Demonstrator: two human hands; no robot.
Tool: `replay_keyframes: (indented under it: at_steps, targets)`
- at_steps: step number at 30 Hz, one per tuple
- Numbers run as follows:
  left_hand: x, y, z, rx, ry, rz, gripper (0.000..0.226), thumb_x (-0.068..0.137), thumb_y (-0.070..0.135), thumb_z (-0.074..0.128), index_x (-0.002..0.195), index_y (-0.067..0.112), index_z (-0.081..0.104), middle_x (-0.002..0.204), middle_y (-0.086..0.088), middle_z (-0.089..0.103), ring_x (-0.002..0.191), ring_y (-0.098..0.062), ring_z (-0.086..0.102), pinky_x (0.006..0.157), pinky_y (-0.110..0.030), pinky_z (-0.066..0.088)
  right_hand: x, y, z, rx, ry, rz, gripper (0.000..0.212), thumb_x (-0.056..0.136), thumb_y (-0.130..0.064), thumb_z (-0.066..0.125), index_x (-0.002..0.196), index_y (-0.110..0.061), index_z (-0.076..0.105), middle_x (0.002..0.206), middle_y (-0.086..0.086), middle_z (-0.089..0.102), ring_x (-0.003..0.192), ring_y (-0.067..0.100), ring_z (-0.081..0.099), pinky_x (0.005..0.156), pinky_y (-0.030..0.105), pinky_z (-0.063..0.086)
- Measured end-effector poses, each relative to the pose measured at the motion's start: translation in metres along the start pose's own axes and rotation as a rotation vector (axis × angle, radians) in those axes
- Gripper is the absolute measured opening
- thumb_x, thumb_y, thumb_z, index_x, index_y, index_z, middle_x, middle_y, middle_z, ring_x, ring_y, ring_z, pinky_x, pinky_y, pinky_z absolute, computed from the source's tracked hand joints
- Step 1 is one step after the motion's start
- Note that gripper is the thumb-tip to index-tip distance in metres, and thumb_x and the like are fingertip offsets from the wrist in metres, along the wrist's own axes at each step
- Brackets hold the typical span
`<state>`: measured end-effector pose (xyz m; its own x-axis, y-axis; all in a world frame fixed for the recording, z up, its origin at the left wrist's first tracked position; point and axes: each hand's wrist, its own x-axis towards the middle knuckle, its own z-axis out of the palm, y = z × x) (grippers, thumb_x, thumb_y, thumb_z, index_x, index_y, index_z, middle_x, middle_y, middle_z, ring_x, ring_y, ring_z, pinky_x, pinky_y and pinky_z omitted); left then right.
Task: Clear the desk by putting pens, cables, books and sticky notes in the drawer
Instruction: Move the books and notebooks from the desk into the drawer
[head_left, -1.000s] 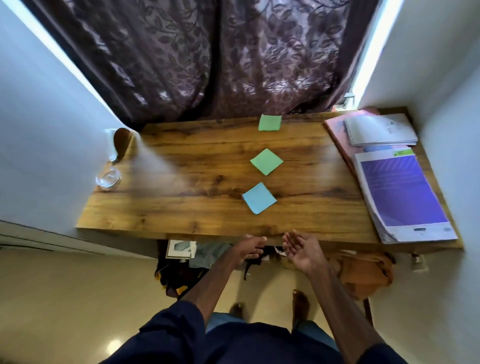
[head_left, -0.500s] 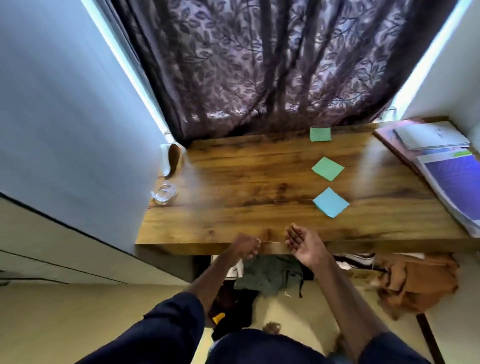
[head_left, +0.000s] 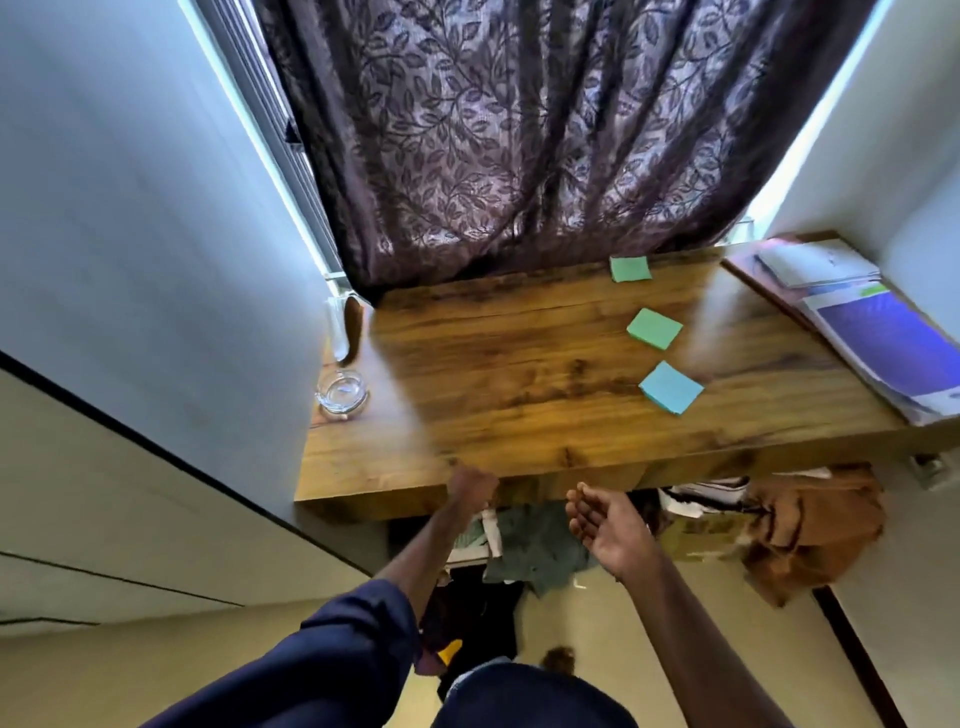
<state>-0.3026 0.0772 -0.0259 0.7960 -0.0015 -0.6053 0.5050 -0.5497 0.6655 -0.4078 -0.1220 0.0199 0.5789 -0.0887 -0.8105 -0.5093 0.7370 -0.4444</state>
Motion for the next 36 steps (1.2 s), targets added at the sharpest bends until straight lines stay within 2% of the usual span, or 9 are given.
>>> replay_keyframes:
  at_steps: [3, 8, 11, 15, 18, 25, 30, 33, 36]
  targets:
    - [-0.003, -0.001, 0.003, 0.041, -0.012, 0.020, 0.021, 0.089, 0.013, 0.063, 0.072, 0.024, 0.058, 0.084, -0.002, 0.062, 0.080, -0.019, 0.059, 0.075, -0.035, 0.052, -0.006, 0.020, -0.010, 0.061, 0.027, -0.003, 0.013, 0.097, -0.014, 0.058, 0.104, -0.007, 0.067, 0.093, 0.010, 0.071, 0.077, 0.021, 0.065, 0.066, 0.030, 0.051]
    - [-0.014, 0.002, 0.001, 0.220, -0.049, 0.093, 0.005, 0.083, 0.014, 0.066, 0.078, 0.014, 0.066, 0.075, -0.001, 0.061, 0.062, -0.011, 0.055, 0.052, -0.024, 0.041, -0.012, 0.061, -0.007, 0.089, 0.072, 0.033, 0.015, 0.097, -0.015, 0.059, 0.106, -0.009, 0.067, 0.089, 0.007, 0.072, 0.074, 0.019, 0.066, 0.058, 0.028, 0.052]
    - [-0.013, 0.002, -0.001, 0.228, -0.055, 0.132, 0.007, 0.084, 0.014, 0.067, 0.078, 0.012, 0.070, 0.076, -0.001, 0.064, 0.064, -0.011, 0.056, 0.056, -0.026, 0.041, -0.014, 0.073, -0.001, 0.091, 0.062, 0.051, 0.012, 0.095, -0.017, 0.062, 0.102, -0.009, 0.069, 0.086, 0.006, 0.073, 0.073, 0.018, 0.067, 0.057, 0.028, 0.053]
    - [0.003, -0.008, -0.001, 0.178, -0.023, 0.165, 0.016, 0.086, 0.015, 0.067, 0.070, 0.017, 0.065, 0.070, -0.001, 0.061, 0.063, -0.010, 0.054, 0.058, -0.027, 0.039, -0.002, 0.072, 0.015, 0.093, 0.081, 0.050, 0.010, 0.095, -0.017, 0.063, 0.094, -0.008, 0.068, 0.087, 0.007, 0.072, 0.075, 0.019, 0.065, 0.061, 0.028, 0.051]
    - [0.011, -0.016, -0.006, 0.144, -0.034, 0.192, 0.023, 0.088, 0.013, 0.063, 0.067, 0.018, 0.058, 0.064, 0.004, 0.053, 0.059, -0.007, 0.045, 0.054, -0.027, 0.035, 0.014, 0.071, 0.027, 0.104, 0.109, 0.065, 0.011, 0.095, -0.017, 0.061, 0.098, -0.009, 0.068, 0.090, 0.007, 0.072, 0.077, 0.019, 0.066, 0.064, 0.029, 0.051]
    - [0.020, -0.017, -0.011, 0.137, -0.079, 0.179, 0.021, 0.090, 0.016, 0.063, 0.069, 0.016, 0.062, 0.065, 0.003, 0.056, 0.059, -0.011, 0.047, 0.054, -0.026, 0.036, 0.036, 0.066, 0.066, 0.100, 0.112, 0.099, 0.012, 0.098, -0.017, 0.058, 0.100, -0.008, 0.066, 0.092, 0.007, 0.071, 0.078, 0.020, 0.065, 0.064, 0.030, 0.049]
    - [0.025, -0.015, -0.013, 0.098, -0.086, 0.145, 0.031, 0.087, 0.014, 0.065, 0.060, 0.021, 0.053, 0.057, 0.006, 0.046, 0.055, -0.010, 0.040, 0.048, -0.024, 0.030, 0.046, 0.057, 0.083, 0.096, 0.105, 0.089, 0.013, 0.099, -0.018, 0.057, 0.100, -0.009, 0.066, 0.090, 0.007, 0.071, 0.078, 0.020, 0.065, 0.066, 0.030, 0.050]
    - [0.025, -0.016, -0.016, 0.047, -0.093, 0.123, 0.027, 0.087, 0.012, 0.065, 0.063, 0.021, 0.055, 0.060, 0.004, 0.047, 0.056, -0.009, 0.039, 0.052, -0.025, 0.031, 0.051, 0.056, 0.086, 0.095, 0.086, 0.069, 0.012, 0.098, -0.018, 0.057, 0.101, -0.010, 0.066, 0.089, 0.008, 0.071, 0.076, 0.020, 0.065, 0.064, 0.029, 0.050]
    - [0.027, -0.024, -0.016, 0.011, -0.083, 0.168, 0.034, 0.084, 0.011, 0.065, 0.058, 0.024, 0.046, 0.059, 0.007, 0.044, 0.056, -0.008, 0.038, 0.055, -0.028, 0.031, 0.056, 0.061, 0.083, 0.078, 0.101, 0.063, 0.012, 0.098, -0.018, 0.058, 0.102, -0.009, 0.066, 0.089, 0.008, 0.071, 0.076, 0.020, 0.066, 0.063, 0.029, 0.051]
